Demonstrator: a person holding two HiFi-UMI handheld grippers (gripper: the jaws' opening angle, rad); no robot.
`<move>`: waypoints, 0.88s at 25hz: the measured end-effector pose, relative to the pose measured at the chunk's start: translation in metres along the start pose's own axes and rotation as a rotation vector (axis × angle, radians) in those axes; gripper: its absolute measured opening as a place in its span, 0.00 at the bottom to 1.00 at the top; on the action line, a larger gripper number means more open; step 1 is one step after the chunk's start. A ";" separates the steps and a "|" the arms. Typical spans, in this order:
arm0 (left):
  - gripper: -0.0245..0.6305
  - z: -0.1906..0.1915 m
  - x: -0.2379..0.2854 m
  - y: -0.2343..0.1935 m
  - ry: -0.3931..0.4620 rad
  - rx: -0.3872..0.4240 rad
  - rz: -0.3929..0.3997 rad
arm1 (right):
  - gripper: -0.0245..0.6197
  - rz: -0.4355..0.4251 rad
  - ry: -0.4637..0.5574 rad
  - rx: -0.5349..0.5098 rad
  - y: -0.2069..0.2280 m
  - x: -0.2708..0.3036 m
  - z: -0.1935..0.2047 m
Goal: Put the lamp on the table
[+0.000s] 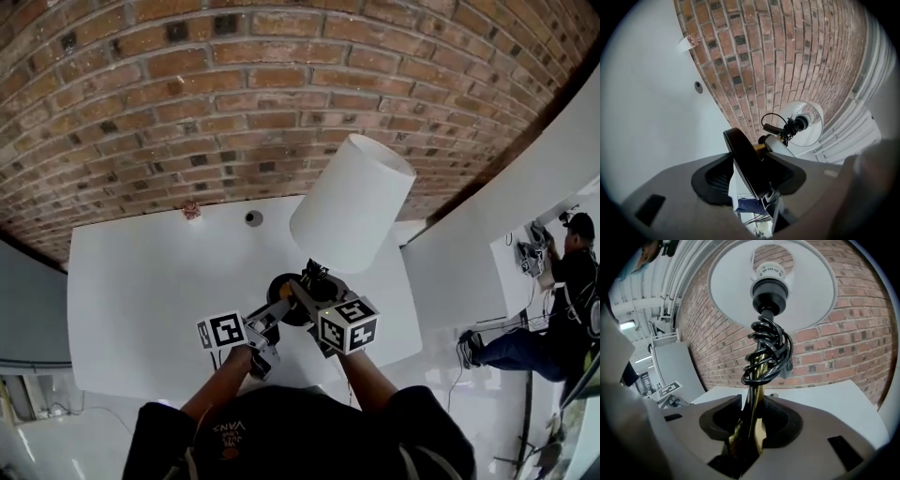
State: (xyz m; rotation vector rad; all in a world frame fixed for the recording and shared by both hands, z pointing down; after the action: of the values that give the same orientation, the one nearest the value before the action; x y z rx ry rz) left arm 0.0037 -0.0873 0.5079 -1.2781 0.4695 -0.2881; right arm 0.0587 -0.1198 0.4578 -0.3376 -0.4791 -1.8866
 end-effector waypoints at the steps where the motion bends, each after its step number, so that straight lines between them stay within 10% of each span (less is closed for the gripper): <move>1: 0.35 -0.002 0.006 -0.002 0.026 0.006 0.002 | 0.24 -0.018 -0.002 -0.013 0.005 0.004 -0.003; 22: 0.39 -0.067 0.068 -0.058 0.178 0.184 0.006 | 0.23 -0.123 0.012 -0.113 0.059 0.095 -0.030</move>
State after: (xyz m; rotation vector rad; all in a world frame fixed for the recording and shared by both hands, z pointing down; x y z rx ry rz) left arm 0.0327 -0.1909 0.5379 -1.0767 0.5845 -0.4329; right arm 0.0805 -0.2308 0.4839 -0.3792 -0.3933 -2.0392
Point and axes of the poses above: the fingertips, and each gripper's own axes: x forward along the fingers, y to its right, z out of its underside, the point moved 2 cm from there along -x, backward along the fingers, and after that the axes turned 15 degrees about z, right-handed, at the moved point
